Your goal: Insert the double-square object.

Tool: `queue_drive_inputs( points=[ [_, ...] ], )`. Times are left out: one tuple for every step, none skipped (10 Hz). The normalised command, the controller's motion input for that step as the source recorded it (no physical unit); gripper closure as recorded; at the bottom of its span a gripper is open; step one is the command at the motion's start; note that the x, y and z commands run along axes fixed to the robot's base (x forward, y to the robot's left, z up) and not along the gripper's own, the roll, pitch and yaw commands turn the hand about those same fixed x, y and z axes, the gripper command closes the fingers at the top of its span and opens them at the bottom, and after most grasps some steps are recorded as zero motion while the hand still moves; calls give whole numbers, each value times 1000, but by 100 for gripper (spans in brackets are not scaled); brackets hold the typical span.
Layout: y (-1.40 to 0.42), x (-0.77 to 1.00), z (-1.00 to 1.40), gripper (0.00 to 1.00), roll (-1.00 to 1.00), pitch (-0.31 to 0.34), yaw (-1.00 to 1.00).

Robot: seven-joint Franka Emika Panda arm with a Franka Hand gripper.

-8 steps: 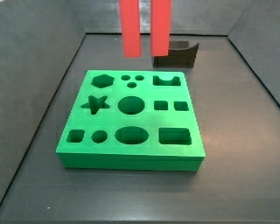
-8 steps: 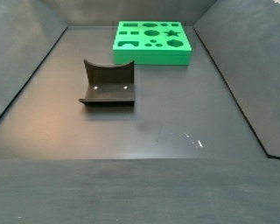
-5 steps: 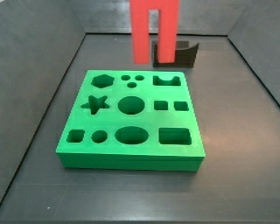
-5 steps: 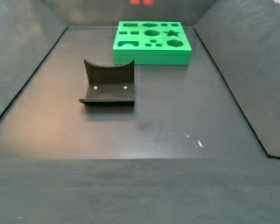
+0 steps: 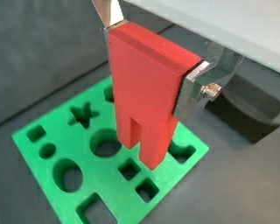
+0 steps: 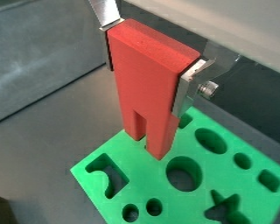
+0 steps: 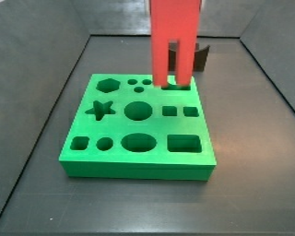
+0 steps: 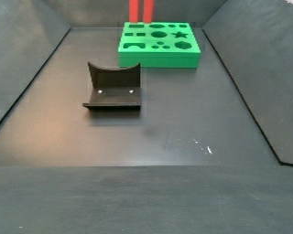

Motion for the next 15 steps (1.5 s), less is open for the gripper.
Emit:
queue_drive_inputs(
  points=[
    [-360, 609, -346, 100, 421, 123, 3],
    [-363, 549, -140, 100, 491, 243, 0],
    [-391, 540, -211, 100, 454, 244, 0],
    [-254, 354, -229, 100, 189, 130, 0],
    [0, 14, 0, 100, -26, 0, 0],
    [0, 0, 0, 100, 0, 0, 17],
    [0, 63, -174, 100, 37, 156, 0],
    [0, 86, -191, 100, 60, 271, 0],
    [-43, 111, -200, 100, 33, 281, 0],
    [-6, 43, -77, 100, 14, 130, 0],
    [-60, 14, -129, 100, 117, 143, -71],
    [-91, 49, -186, 100, 156, 136, -109],
    [-129, 103, -214, 100, 67, 124, -220],
    [-3, 271, -326, 100, 33, 157, -297],
    [0, 451, -471, 100, 93, 204, -203]
  ],
)
